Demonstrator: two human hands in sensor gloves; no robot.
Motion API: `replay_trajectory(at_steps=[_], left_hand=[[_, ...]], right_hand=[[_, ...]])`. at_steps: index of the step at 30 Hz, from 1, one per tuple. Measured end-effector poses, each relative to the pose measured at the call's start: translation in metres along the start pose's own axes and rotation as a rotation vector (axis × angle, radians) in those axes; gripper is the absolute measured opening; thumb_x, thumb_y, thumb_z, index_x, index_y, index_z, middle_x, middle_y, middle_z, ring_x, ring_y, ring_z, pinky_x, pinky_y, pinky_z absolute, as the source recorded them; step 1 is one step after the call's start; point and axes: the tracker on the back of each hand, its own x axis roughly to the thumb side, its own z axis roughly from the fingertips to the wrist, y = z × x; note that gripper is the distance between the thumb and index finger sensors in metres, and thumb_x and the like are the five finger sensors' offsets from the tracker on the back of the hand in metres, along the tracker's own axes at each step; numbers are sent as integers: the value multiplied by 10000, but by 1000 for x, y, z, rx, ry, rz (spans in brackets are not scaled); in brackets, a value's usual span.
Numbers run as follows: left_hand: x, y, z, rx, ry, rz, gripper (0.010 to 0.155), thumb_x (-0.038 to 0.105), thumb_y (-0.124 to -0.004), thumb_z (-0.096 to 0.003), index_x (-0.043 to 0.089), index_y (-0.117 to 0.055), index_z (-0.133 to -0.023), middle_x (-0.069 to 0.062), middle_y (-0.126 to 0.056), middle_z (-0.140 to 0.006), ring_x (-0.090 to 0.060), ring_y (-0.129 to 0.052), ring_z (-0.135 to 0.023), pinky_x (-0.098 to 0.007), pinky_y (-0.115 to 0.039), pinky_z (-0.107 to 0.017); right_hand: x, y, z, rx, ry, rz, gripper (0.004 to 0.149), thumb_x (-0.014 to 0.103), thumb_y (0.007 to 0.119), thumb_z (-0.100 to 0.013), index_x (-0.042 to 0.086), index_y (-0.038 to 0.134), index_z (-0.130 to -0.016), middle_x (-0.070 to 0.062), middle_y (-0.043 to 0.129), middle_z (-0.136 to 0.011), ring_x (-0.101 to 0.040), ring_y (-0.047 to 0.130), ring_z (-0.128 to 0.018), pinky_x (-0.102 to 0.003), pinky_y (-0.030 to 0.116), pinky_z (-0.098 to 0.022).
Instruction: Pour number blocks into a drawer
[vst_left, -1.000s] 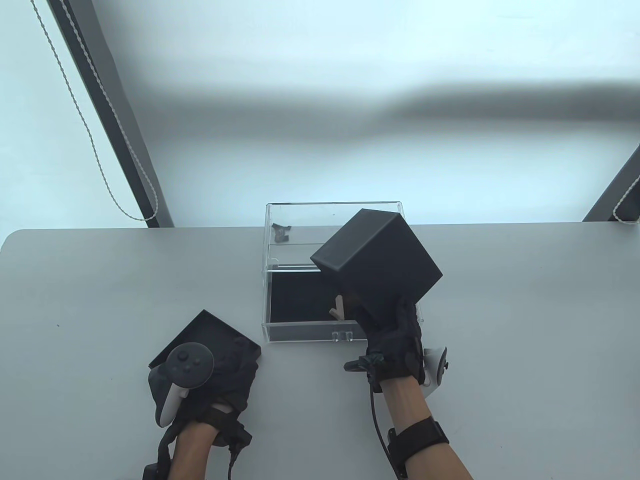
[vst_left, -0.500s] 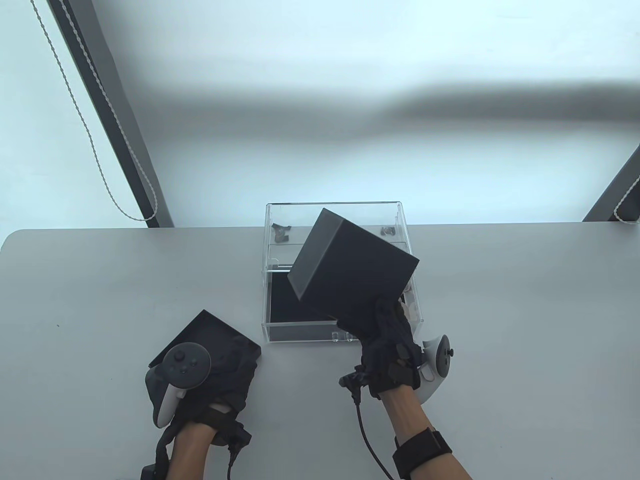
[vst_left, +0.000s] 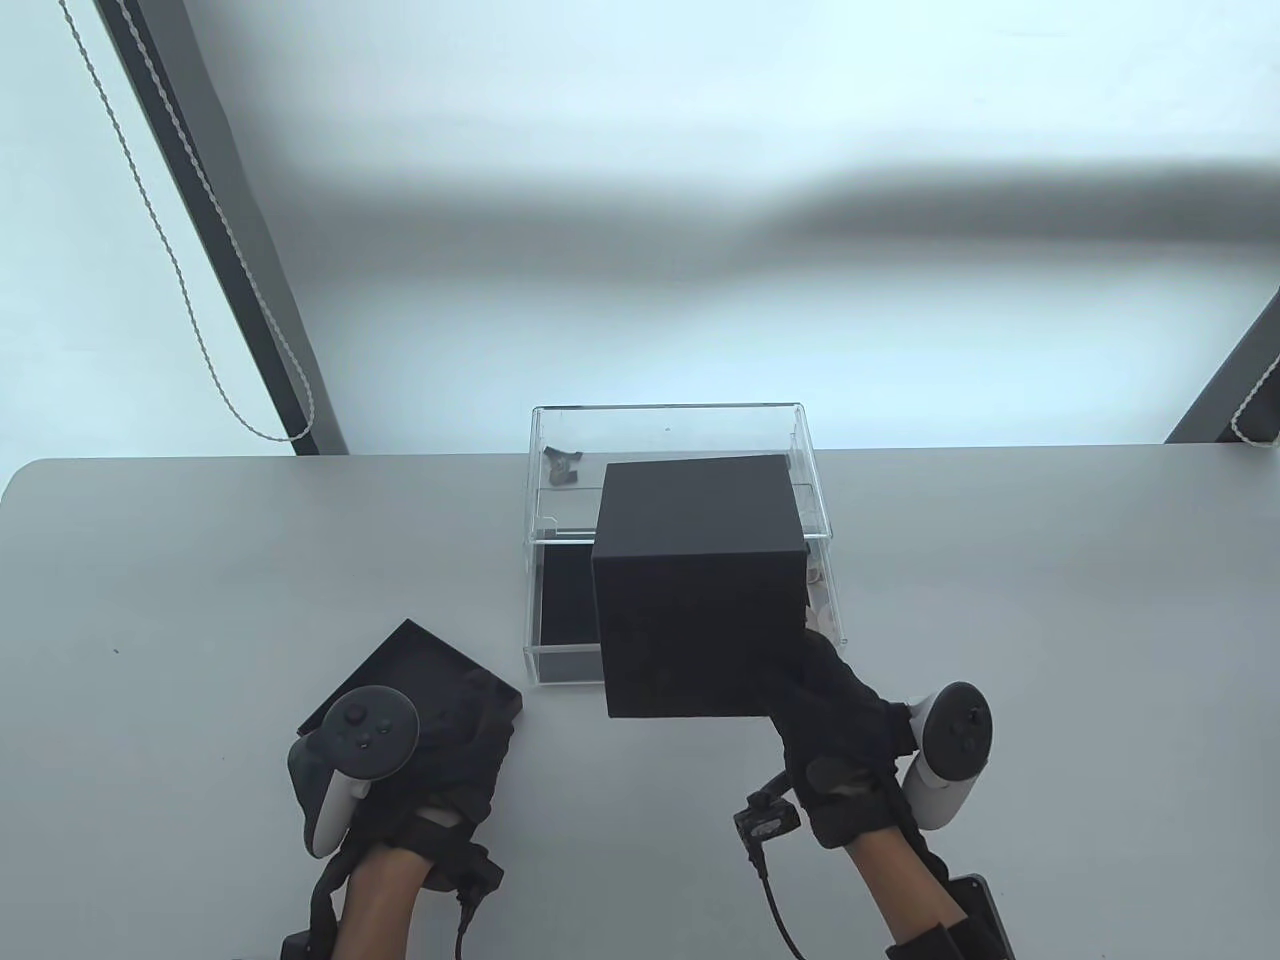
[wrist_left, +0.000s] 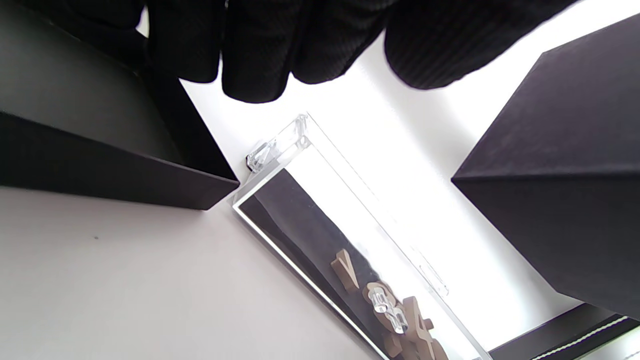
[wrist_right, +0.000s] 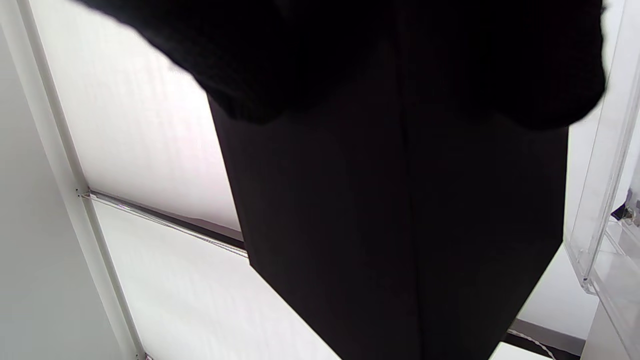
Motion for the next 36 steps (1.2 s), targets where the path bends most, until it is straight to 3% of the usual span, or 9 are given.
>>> replay_trajectory(at_steps=[7,18,26,36], left_hand=[[-1,-1,0,-4,11,-17,688,527,-670,-481,182,-525,-1059,-185,-635,-1120,-482,-582,-1013,-695,-432,-716],[-3,-2,-1,-3,26,-30,688,527,-671,-480,181,-530,-1057,-187,-640,-1117,-483,-585,-1012,-695,-433,-715],[-3,-2,-1,-4,31,-30,688,526,-671,-480,180,-530,-1057,-186,-641,-1116,-482,-587,-1011,-694,-433,-716],[-4,-2,-2,-10,37,-33,688,526,-671,-480,179,-531,-1057,-187,-641,-1116,-484,-587,-1010,-694,-433,-716]], right_hand=[[6,-5,21,83,-101,275,463,350,897,-400,129,816,-799,-98,987,-658,-301,990,-540,-622,862,-443],[13,18,38,308,-282,693,476,343,916,-384,140,818,-804,-88,985,-654,-293,992,-525,-627,866,-428],[5,30,44,422,-302,839,501,333,927,-380,157,801,-832,-85,966,-701,-302,976,-574,-646,841,-453],[-5,37,46,480,-317,963,507,328,940,-377,185,804,-844,-77,963,-734,-304,974,-616,-663,815,-488]])
